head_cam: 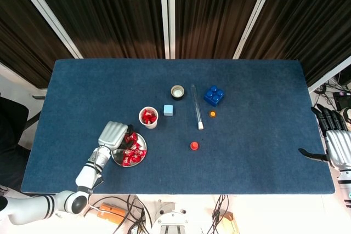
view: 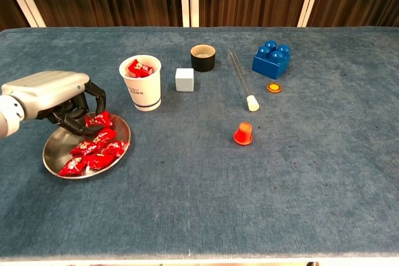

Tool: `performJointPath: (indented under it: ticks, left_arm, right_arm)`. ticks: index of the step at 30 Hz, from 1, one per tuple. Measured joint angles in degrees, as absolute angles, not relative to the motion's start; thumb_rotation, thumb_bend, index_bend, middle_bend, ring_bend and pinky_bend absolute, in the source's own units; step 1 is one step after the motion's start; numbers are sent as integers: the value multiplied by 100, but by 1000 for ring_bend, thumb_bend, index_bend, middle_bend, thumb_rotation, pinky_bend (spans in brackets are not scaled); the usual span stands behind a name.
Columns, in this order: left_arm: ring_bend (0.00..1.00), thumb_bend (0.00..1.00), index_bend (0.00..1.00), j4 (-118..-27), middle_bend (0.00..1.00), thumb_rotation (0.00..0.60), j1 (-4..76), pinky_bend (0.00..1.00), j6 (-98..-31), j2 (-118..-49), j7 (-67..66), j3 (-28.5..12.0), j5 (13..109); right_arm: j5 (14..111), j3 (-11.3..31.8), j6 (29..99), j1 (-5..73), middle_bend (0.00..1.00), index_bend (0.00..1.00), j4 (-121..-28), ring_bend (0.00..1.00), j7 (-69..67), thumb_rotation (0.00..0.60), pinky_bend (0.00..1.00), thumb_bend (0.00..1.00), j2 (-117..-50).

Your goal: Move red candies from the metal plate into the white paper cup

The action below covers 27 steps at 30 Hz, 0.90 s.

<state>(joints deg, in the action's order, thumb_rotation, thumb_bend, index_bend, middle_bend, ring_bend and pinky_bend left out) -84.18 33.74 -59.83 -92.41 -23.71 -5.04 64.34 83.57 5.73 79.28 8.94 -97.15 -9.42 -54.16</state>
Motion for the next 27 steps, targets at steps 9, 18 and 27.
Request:
performJointPath:
  ticks: [9, 18, 27]
  left_arm:
    - [864, 372, 604, -9270, 915, 600, 3247, 798, -6465, -8655, -1926, -809, 6765]
    - [863, 376, 604, -9407, 915, 600, 3804, 798, -6099, -8575, -2020, -1405, 6484]
    - [857, 305, 530, -9134, 915, 600, 4239, 798, -5691, -8768, -2555, -1486, 5740]
  right_arm:
    - [8392, 562, 7974, 870, 0, 0, -9688, 0, -984, 600, 29, 62, -5426]
    - [8363, 549, 8057, 789, 0, 0, -9624, 0, -1065, 600, 29, 61, -5408]
    - [8323, 529, 8051, 740, 0, 0, -9486, 0, -1196, 600, 29, 62, -5440]
